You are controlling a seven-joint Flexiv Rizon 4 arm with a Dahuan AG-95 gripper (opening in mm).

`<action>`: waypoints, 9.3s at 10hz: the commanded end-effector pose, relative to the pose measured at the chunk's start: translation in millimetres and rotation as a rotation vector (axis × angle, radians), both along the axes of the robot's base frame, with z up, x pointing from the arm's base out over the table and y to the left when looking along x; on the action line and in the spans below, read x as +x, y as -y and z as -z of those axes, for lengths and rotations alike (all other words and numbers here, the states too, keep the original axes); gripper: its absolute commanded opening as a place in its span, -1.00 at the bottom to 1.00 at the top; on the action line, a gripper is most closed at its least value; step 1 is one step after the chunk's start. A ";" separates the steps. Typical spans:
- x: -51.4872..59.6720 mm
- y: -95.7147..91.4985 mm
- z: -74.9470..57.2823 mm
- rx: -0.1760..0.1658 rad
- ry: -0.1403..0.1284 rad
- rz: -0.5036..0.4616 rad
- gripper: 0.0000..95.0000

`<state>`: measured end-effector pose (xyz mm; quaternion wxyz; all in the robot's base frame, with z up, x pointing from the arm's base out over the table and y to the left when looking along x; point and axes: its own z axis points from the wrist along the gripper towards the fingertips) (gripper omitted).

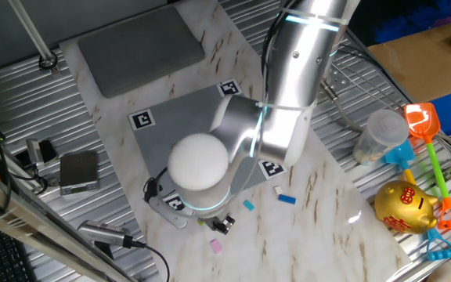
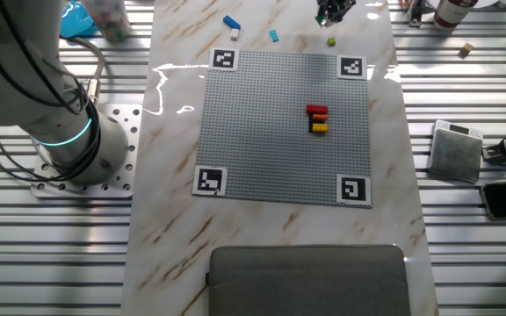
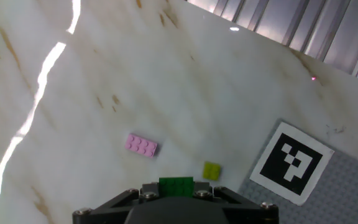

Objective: Build with small Lego blocks

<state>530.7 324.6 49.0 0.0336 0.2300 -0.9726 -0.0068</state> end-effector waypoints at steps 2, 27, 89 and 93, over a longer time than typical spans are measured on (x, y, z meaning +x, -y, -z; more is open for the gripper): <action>-1.9 1.6 -1.9 -0.003 0.022 0.043 -1.00; 21.5 166.3 -11.3 0.003 -0.009 -0.502 -1.00; -28.5 231.6 24.0 0.000 0.079 -1.055 -1.00; -28.1 231.6 24.6 0.005 0.079 -1.053 -1.00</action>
